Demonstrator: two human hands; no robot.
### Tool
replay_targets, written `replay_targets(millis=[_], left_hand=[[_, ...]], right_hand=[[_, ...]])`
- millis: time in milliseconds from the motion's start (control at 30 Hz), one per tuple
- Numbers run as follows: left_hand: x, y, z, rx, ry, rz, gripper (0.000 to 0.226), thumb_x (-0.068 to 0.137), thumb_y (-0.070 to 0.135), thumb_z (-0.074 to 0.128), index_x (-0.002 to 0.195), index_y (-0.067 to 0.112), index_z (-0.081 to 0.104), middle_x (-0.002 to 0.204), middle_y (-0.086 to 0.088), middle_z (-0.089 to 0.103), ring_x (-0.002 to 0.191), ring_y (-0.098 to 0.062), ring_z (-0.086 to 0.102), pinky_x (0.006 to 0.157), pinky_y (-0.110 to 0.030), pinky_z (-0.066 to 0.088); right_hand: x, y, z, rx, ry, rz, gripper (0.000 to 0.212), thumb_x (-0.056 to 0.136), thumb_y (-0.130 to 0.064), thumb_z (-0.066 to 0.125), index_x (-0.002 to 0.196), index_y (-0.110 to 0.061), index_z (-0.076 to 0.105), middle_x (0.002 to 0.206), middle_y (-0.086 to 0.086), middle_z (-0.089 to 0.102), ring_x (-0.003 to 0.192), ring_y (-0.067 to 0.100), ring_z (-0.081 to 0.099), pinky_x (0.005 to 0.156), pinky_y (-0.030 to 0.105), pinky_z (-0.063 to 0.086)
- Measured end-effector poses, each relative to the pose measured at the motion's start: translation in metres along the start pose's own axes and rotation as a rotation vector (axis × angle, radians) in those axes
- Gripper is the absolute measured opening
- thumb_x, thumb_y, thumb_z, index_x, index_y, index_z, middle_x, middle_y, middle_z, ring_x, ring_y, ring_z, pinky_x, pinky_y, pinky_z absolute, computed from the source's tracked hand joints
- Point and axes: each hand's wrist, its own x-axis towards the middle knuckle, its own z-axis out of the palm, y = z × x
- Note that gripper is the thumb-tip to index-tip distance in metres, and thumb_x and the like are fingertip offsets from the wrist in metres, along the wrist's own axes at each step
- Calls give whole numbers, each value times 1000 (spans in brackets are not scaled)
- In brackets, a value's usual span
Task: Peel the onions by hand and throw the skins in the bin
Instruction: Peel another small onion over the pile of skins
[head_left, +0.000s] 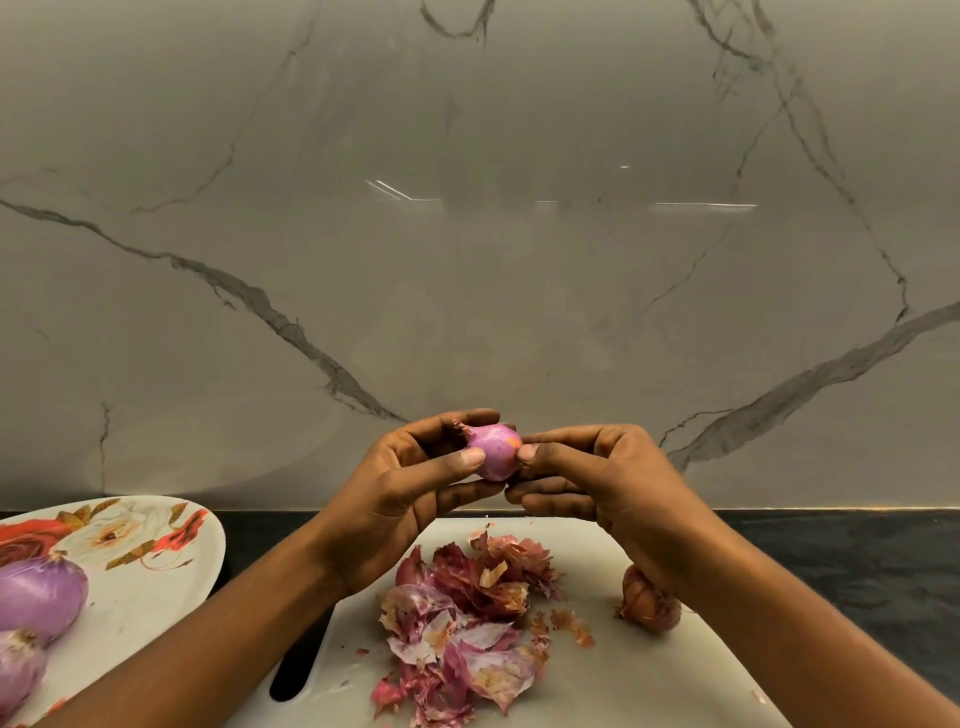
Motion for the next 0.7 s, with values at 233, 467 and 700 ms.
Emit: replay_targets(millis=[233,467,700], left_hand=[[-3,1,3,98,25,24,46,84,4,72,130,6,69,132,-13,72,123,-33,69,106,-42,56],[-2,1,1,87,8,37,43,86,0,71,128,5,73,133,-18,70,125,-37,67,106,-45,55],[-2,0,1,135,15,53,42,83,-1,73,124,6,74,132,-15,72,125,-33,68,107,-41,55]], right_hand=[[-1,0,0,12,-4,16,24,90,-12,77,112,-3,76,98,21,80,93,35,79,80,31,66],[-1,2,1,-6,49,-14,15,93,4,70,105,-2,78,94,23,79,88,35,80,75,30,66],[-2,-1,2,18,26,16,18,89,-2,75,107,1,75,94,24,79,86,36,80,71,28,66]])
